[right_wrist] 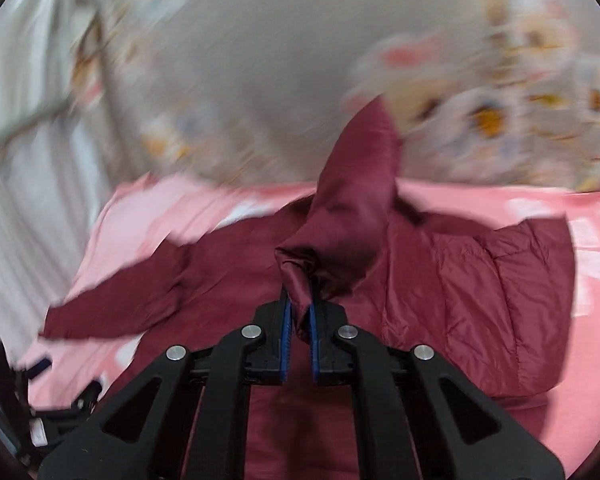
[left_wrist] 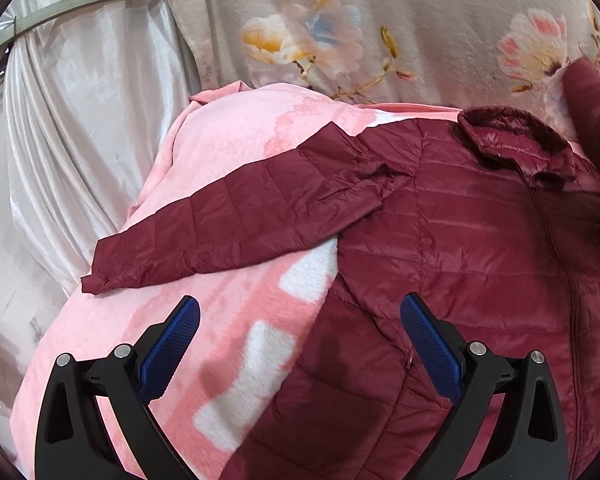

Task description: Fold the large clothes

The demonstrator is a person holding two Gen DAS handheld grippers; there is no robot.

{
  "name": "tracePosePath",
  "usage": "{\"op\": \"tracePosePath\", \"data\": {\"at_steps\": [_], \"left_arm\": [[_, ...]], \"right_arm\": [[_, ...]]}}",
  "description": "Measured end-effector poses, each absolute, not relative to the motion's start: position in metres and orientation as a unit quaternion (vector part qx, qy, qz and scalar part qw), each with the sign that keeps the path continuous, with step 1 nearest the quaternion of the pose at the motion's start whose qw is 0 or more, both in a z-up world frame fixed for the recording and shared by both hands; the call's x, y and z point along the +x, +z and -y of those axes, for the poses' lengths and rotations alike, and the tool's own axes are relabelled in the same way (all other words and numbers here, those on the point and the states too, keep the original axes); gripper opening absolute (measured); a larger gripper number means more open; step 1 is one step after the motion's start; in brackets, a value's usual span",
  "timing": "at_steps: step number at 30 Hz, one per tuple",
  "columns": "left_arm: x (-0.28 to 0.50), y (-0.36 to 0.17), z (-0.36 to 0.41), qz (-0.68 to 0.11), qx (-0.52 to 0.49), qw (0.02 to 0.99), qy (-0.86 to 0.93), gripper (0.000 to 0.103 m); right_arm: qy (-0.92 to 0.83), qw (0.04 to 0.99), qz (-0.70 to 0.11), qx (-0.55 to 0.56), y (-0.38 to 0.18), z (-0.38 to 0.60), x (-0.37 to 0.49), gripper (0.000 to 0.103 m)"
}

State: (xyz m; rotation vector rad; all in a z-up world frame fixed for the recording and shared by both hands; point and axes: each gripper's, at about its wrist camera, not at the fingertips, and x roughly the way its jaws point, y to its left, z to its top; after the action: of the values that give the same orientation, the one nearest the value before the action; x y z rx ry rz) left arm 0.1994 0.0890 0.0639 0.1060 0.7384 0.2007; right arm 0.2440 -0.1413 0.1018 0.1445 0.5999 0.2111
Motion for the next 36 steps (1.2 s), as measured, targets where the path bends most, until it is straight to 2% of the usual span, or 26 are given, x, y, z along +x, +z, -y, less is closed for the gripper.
{"op": "tracePosePath", "data": {"at_steps": [1,2,4,6,8,15,18,21,23,24,25,26,28,29,30,32,36], "left_arm": [[0.202,0.065,-0.090,-0.361,0.047,0.927,0.093,0.098],[0.204,0.066,-0.091,-0.362,0.043,0.927,0.088,0.098],[0.211,0.070,-0.090,-0.364,0.031,0.928,0.069,0.098],[0.219,0.073,-0.086,-0.370,0.014,0.928,0.042,0.098],[0.229,0.073,-0.080,-0.380,0.000,0.925,0.019,0.098],[0.281,0.042,-0.045,-0.468,-0.070,0.878,-0.068,0.098],[0.297,0.026,-0.038,-0.495,-0.112,0.858,-0.081,0.098],[0.306,0.015,-0.036,-0.508,-0.151,0.844,-0.082,0.097],[0.308,0.014,-0.035,-0.509,-0.160,0.842,-0.080,0.088],[0.308,0.017,-0.033,-0.506,-0.158,0.844,-0.080,0.074],[0.309,0.021,-0.030,-0.503,-0.148,0.848,-0.078,0.057],[0.311,0.023,-0.028,-0.503,-0.140,0.849,-0.077,0.050],[0.316,0.027,-0.024,-0.505,-0.124,0.851,-0.076,0.020],[0.318,0.027,-0.023,-0.507,-0.117,0.851,-0.076,0.012],[0.319,0.029,-0.022,-0.506,-0.107,0.853,-0.073,0.000],[0.319,0.032,-0.019,-0.494,-0.085,0.863,-0.067,0.000],[0.312,0.032,-0.021,-0.470,-0.040,0.880,-0.046,0.000]], "right_arm": [[0.116,0.943,-0.307,0.060,0.094,0.126,0.248,0.009],[0.123,0.941,-0.313,0.050,0.089,0.115,0.248,0.015],[0.136,0.941,-0.306,0.039,0.088,0.102,0.239,0.030],[0.138,0.948,-0.283,0.050,0.098,0.108,0.228,0.050],[0.125,0.953,-0.268,0.071,0.110,0.125,0.224,0.058],[-0.007,0.948,-0.275,0.163,0.109,0.248,0.210,0.064],[-0.075,0.925,-0.301,0.220,0.082,0.312,0.198,0.073],[-0.117,0.895,-0.331,0.276,0.049,0.358,0.197,0.073],[-0.132,0.868,-0.348,0.328,0.023,0.384,0.199,0.073],[-0.129,0.860,-0.351,0.347,0.015,0.391,0.199,0.073],[-0.123,0.851,-0.353,0.369,0.005,0.398,0.201,0.072],[-0.121,0.842,-0.351,0.391,-0.003,0.402,0.206,0.071],[-0.118,0.840,-0.338,0.407,-0.006,0.411,0.212,0.067],[-0.114,0.843,-0.332,0.407,-0.005,0.414,0.217,0.055],[-0.105,0.846,-0.330,0.405,-0.003,0.413,0.223,0.033],[-0.103,0.855,-0.324,0.391,0.006,0.412,0.226,0.006],[-0.133,0.890,-0.309,0.307,0.025,0.396,0.217,0.001]]}}
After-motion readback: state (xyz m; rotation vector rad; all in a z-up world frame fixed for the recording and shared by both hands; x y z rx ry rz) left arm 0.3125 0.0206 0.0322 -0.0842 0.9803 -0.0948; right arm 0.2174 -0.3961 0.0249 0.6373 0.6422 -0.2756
